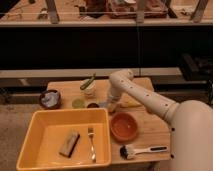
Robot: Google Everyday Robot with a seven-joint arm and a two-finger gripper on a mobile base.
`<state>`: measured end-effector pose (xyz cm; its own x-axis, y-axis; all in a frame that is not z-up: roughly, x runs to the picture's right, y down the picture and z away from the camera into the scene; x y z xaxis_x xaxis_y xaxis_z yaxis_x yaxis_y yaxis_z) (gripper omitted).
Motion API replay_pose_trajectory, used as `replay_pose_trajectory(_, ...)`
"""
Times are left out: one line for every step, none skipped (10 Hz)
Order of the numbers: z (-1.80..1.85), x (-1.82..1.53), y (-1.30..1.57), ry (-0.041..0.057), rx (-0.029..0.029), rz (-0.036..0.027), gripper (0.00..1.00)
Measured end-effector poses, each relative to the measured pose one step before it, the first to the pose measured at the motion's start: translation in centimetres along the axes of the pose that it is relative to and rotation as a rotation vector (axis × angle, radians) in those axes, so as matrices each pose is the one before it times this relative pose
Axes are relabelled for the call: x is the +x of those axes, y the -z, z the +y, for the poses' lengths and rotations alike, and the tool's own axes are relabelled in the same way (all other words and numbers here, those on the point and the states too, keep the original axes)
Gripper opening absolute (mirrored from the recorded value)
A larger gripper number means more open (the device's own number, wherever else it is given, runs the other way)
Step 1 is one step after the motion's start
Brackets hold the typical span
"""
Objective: Wipe table surface with sponge
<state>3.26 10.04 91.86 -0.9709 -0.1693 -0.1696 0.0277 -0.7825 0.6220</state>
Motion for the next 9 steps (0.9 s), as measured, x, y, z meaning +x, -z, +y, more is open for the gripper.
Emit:
replay_pose_trajectory(-0.006, -0.189, -0.152, -0.01322, -0.00221, 0.00424, 0.25)
replay_pose_trajectory(0.107, -0.411, 0.077, -0.01423, -0.00628, 0.00392, 0.21)
replay_pose_trajectory(0.098, -0.451, 0.079, -0.00971, -0.00408, -0.00274, 0.21)
replay_pose_trajectory(0.022, -0.807, 0.069, -0.01346, -0.00026, -0.00744, 0.21)
replay_pose_trajectory(-0.171, -0.444, -0.066, -0.00807, 0.00504, -0.00367, 0.21)
replay_pose_trajectory(-0.285, -0.298, -0.151, -0.00586, 0.00702, -0.00215, 0.21)
replay_pose_trajectory(-0.036, -0.044, -0.008, -0.00032, 0.00143, -0.00142, 0.21)
replay_pose_trajectory(-0.011, -0.119, -0.005, -0.00090, 0.00046, -0.00172, 0.21)
replay_pose_trajectory(0.003, -0.024, 0.003, -0.00028, -0.00011, -0.00016, 0.21)
